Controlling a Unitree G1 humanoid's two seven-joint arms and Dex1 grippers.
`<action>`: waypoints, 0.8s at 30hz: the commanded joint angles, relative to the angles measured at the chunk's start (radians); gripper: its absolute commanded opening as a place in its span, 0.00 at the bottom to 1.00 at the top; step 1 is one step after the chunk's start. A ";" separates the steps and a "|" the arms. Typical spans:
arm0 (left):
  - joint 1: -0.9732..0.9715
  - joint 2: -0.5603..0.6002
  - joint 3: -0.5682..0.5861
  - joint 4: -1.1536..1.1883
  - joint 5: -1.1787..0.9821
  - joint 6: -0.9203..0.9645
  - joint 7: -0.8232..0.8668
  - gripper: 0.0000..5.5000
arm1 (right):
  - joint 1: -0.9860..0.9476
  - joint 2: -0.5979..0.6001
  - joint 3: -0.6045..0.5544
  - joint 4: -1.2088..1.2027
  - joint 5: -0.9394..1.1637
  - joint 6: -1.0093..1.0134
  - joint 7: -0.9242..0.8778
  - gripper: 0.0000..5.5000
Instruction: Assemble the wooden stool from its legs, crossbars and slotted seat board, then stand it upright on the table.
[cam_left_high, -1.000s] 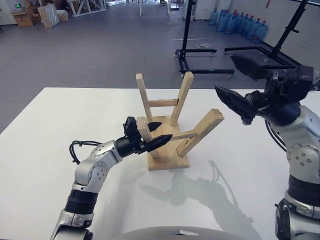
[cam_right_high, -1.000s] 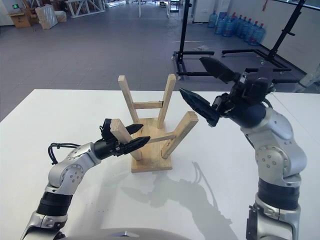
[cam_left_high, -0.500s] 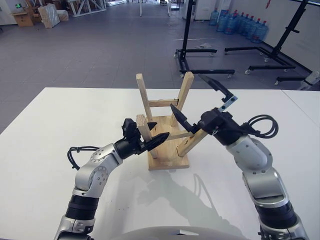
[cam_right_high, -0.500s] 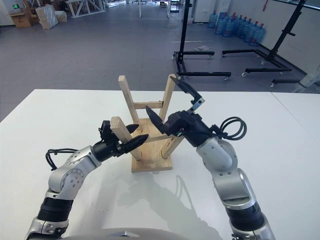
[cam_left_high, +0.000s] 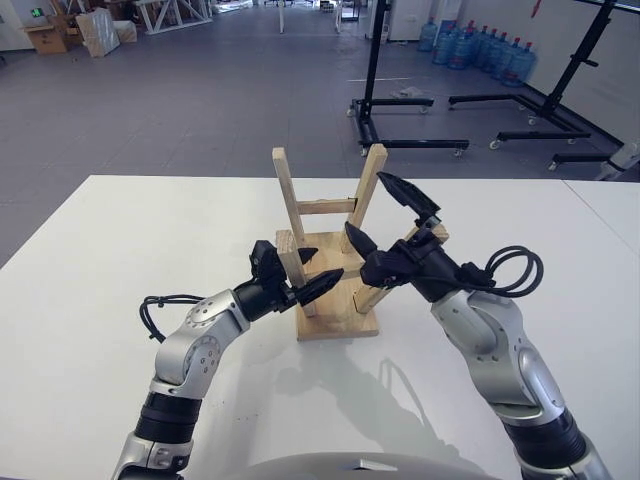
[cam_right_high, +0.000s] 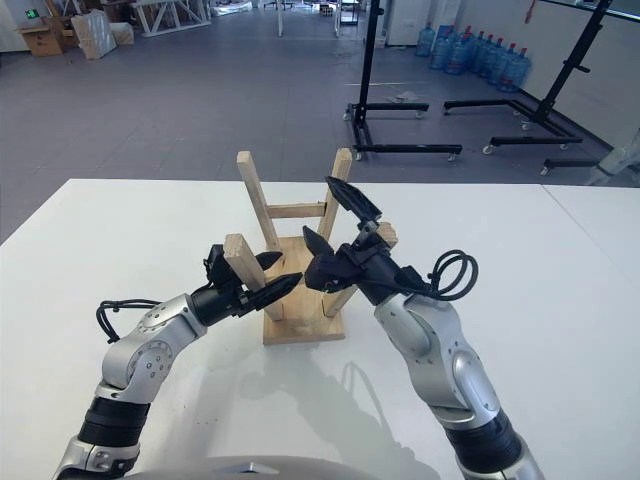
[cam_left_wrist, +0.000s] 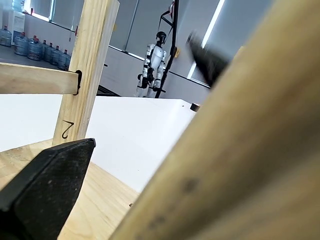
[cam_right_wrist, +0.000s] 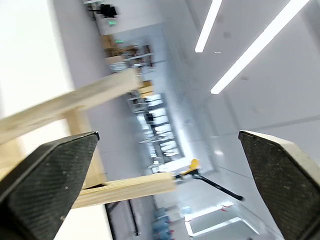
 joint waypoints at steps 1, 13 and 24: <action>0.000 0.008 -0.005 0.000 0.010 0.006 0.004 0.81 | 0.044 -0.029 0.050 0.030 -0.042 0.059 0.143 0.94; 0.018 0.014 -0.002 -0.012 0.003 0.008 0.008 0.81 | 0.153 0.020 0.124 0.028 -0.115 0.224 0.292 0.94; 0.031 0.003 0.006 -0.012 0.008 -0.012 0.016 0.81 | -0.183 0.219 -0.417 -0.060 0.924 0.232 0.161 0.94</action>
